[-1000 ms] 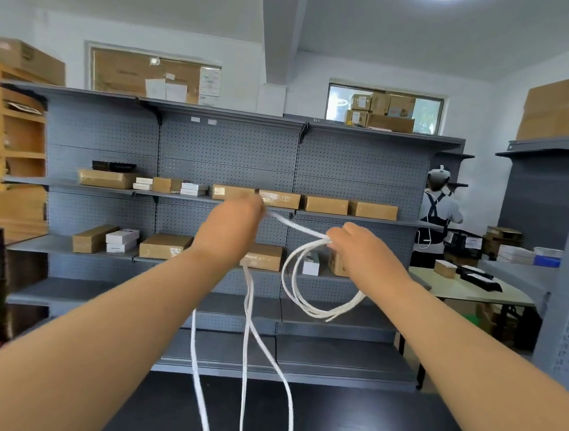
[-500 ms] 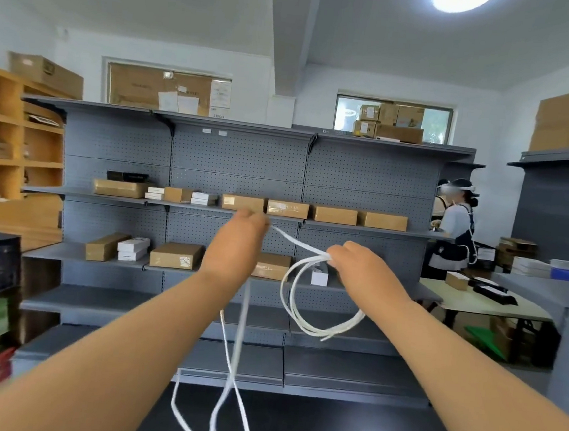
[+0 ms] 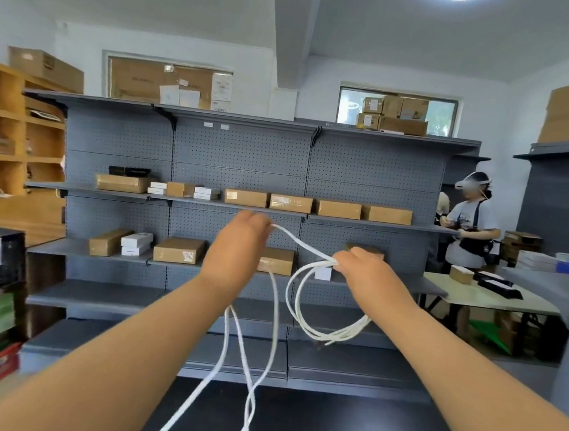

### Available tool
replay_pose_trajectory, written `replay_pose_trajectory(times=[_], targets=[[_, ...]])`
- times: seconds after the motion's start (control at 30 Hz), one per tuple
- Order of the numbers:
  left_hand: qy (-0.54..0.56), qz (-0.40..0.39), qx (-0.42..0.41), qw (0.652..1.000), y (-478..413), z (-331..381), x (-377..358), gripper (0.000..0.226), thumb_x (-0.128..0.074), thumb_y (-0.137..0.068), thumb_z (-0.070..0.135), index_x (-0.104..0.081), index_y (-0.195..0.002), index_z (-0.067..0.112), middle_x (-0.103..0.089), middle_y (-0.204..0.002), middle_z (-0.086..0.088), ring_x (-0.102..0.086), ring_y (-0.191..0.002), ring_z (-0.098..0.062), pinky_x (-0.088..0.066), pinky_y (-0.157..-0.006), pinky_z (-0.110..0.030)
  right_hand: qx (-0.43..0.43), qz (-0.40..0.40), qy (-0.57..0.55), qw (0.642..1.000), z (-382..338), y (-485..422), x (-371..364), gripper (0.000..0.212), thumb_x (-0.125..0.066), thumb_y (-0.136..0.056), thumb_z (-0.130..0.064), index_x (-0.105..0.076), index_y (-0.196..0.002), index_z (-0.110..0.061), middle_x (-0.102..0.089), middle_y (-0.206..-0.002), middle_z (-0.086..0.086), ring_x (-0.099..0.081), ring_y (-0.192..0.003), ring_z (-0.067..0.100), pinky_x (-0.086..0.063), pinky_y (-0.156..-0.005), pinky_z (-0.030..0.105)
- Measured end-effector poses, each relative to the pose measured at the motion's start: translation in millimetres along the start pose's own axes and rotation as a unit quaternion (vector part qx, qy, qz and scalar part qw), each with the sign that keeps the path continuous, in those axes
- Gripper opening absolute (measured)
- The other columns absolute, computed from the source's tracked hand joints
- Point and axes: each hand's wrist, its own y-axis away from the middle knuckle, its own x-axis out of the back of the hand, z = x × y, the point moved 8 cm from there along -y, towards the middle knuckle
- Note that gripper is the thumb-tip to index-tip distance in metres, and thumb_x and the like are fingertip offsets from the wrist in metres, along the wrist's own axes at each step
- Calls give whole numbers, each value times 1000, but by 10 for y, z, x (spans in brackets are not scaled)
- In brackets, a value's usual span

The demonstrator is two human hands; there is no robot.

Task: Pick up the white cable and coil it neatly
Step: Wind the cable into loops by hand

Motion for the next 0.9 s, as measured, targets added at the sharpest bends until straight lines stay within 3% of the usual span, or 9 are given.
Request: replay_pose_trajectory(times=[0.1,0.17,0.23,0.3,0.4,0.47,0.63,0.8,0.9], targets=[[-136,-271,6,953,235,-34,-564,21,-44,-95,8,-60,-108,1,-52,-88,-8,-50,-78,-23,-46,-75,-31,18,-55,9,998,1,41,-139,19,-43,-91,0,-55,-103,-9,-33,-74,0,-36,-74,19,-26,-56,30],[-163,-236,-15,958,274,-120,-567,18,-46,-90,-4,-59,-100,2,-57,-92,-11,-54,-78,-26,-42,-69,-30,29,-91,18,995,-1,85,-258,19,-41,-94,-5,-54,-107,-9,-31,-75,-1,-37,-77,17,-26,-62,29],[-91,-51,-27,994,180,-117,-260,19,-50,-86,-9,-56,-95,7,-54,-94,-8,-53,-73,-27,-47,-64,-34,10,-89,-5,996,-9,112,-284,18,-40,-97,-11,-54,-108,-9,-34,-79,0,-41,-79,19,-26,-64,29],[-31,30,-35,998,132,-35,-110,18,-52,-87,-7,-54,-96,8,-49,-93,-6,-52,-72,-27,-48,-64,-39,-5,-74,-21,997,-25,97,-251,18,-41,-96,-12,-55,-107,-10,-40,-86,4,-48,-85,22,-28,-65,30],[-48,-122,-25,991,106,-22,-334,11,-46,-94,5,-57,-96,7,-50,-86,-4,-49,-73,-21,-39,-64,-29,-68,-80,-43,994,167,25,-205,15,-40,-94,-8,-55,-98,-10,-48,-85,4,-49,-86,24,-36,-71,34],[-36,-214,20,976,150,-207,-400,21,-43,-98,17,-61,-98,6,-59,-84,-6,-52,-73,-18,-38,-63,-25,-112,-86,-24,990,297,-46,-207,10,-44,-92,-9,-50,-84,-14,-35,-69,-5,-44,-71,22,-36,-63,33],[118,-170,87,975,204,-318,-376,28,-38,-99,20,-47,-73,17,-53,-68,6,-55,-57,-6,-35,-48,-16,-91,-114,-7,989,174,-98,-242,33,-42,-93,-15,-31,-63,-23,-30,-64,-4,-37,-59,15,-36,-62,32],[271,-159,155,937,381,-365,-571,26,-37,-99,25,-58,-101,11,-48,-74,-2,-49,-57,-14,-42,-60,-26,-39,-95,-43,994,48,40,-171,18,-40,-98,-16,-56,-102,-9,-44,-83,5,-52,-82,27,-41,-70,38],[335,-157,180,911,507,-341,-689,21,-39,-98,26,-58,-92,19,-44,-71,-1,-37,-55,-14,-30,-55,-27,-36,-89,-37,995,36,52,-182,23,-37,-99,-17,-56,-105,-7,-44,-83,6,-51,-81,27,-36,-67,36]])
